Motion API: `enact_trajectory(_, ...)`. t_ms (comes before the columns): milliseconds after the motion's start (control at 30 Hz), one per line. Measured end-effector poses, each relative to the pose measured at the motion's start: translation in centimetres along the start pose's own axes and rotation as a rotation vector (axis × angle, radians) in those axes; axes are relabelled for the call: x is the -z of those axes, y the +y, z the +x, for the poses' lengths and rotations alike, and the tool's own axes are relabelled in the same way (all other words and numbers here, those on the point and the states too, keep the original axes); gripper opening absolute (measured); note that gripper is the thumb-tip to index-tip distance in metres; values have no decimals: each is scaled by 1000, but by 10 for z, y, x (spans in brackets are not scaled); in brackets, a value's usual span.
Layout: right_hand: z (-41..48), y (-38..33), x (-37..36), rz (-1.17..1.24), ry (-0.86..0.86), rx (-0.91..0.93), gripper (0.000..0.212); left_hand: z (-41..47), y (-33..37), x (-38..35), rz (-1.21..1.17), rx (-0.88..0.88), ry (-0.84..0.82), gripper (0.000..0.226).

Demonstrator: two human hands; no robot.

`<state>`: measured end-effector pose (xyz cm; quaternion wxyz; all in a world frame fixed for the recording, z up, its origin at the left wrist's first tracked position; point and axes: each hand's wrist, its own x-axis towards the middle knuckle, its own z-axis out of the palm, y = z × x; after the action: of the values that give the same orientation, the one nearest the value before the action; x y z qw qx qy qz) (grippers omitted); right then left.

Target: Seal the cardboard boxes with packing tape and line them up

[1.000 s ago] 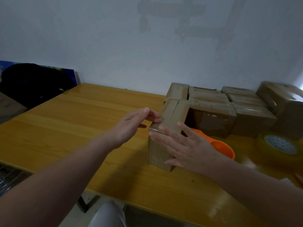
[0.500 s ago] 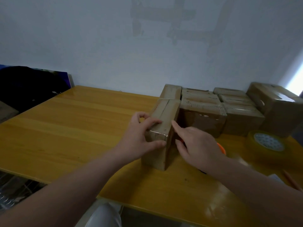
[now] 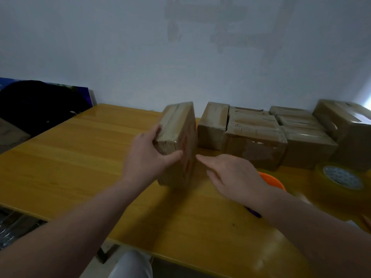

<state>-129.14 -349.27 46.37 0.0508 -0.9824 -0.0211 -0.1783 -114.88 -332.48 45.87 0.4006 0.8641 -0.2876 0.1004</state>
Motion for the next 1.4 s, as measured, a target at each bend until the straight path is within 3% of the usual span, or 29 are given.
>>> enact_trajectory(100,12,14,5,-160,-43,-198,56,28,-7,3,68,33,38,99)
enact_trajectory(200,23,38,0,-392,-371,-526,80,54,-10,-7,86,77,-12,95)
enact_trajectory(300,30,50,-5,-362,-563,-609,88,79,-11,-28,80,82,-64,95)
enact_trajectory(367,37,52,-7,-329,-493,-597,74,94,-10,-42,57,92,-91,96)
enact_trajectory(600,75,72,-12,-351,7,-484,8,140,-2,-83,-39,121,-127,92)
enact_trajectory(733,90,89,-17,-396,48,-507,21,161,0,-99,-75,117,-112,86)
enact_trajectory(1133,109,93,-16,-375,-42,-543,16,189,12,-127,-23,98,-104,87)
enact_trajectory(1400,105,95,-16,-312,-34,-564,15,186,16,-109,6,130,-256,94)
